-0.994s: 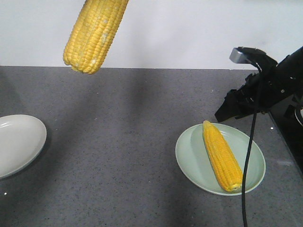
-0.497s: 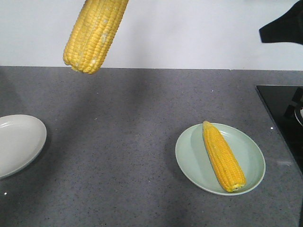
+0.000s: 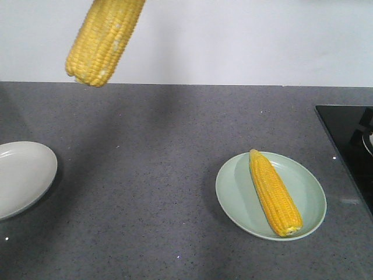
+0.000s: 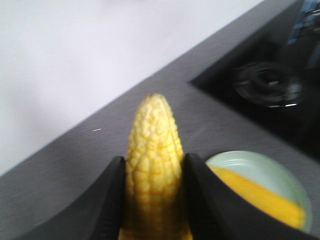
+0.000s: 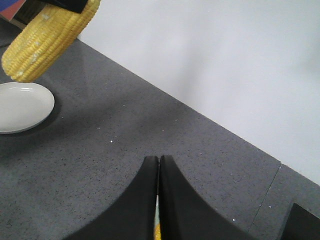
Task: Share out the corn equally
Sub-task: 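Raise the right gripper up and away from the green plate, then lower the left gripper's corn cob onto the white plate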
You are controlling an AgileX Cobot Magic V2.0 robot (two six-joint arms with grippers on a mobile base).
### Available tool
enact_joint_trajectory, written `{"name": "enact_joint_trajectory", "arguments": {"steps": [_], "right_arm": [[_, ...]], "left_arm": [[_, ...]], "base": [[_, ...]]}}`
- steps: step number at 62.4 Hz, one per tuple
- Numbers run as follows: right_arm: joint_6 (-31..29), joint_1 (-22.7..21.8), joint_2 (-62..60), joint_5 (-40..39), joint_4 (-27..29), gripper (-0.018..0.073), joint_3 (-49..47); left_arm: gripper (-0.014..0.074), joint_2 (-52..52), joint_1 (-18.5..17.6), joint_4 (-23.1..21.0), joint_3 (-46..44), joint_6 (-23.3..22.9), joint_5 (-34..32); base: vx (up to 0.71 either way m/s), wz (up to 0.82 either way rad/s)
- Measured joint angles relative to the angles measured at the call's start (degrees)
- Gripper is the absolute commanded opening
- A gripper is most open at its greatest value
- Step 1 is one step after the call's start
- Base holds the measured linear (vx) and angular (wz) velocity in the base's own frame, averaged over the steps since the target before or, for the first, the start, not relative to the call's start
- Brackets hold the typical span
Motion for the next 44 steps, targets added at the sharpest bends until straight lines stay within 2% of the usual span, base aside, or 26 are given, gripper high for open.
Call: {"name": "enact_joint_trajectory", "arguments": {"steps": [4,10,16,20,28,39,40,44], "right_arm": [[0.00,0.00,-0.18,0.00,-0.15,-0.0008,0.00],[0.00,0.00,-0.18,0.20,-0.91,-0.0008,0.00],[0.05,0.00,-0.18,0.31,-1.31,-0.0008,0.05],[0.11,0.00,-0.18,0.37,-1.36,-0.0008,0.05],[0.18,0.00,-0.18,0.37,-1.36,-0.0008,0.05],[0.24,0.00,-0.18,0.47,-1.36,-0.0008,0.05],[0.24,0.00,-0.18,0.63,-1.36,-0.0008,0.05],[0.24,0.00,-0.18,0.85,-1.36,-0.0008,0.05]], "left_arm": [[-0.0007,-0.59,0.00,6.93,0.00,-1.22,0.11],[-0.0007,-2.25,0.00,20.65,0.18,-4.89,0.16],[-0.0007,-4.55,0.41,31.60,1.53,-8.73,0.05],[-0.0007,-6.57,1.42,37.20,3.39,-10.94,-0.02],[-0.0007,-9.72,5.29,41.55,9.37,-12.21,-0.08],[-0.0007,-12.67,12.28,42.25,22.90,-15.37,-0.33],[-0.0007,-12.92,13.83,42.25,26.96,-16.08,-0.48],[-0.0007,-13.06,15.27,42.25,31.52,-16.53,-0.54]], "base": [[0.00,0.00],[0.00,0.00],[0.00,0.00],[0.00,0.00],[0.00,0.00],[0.00,0.00],[0.00,0.00],[0.00,0.00]]}}
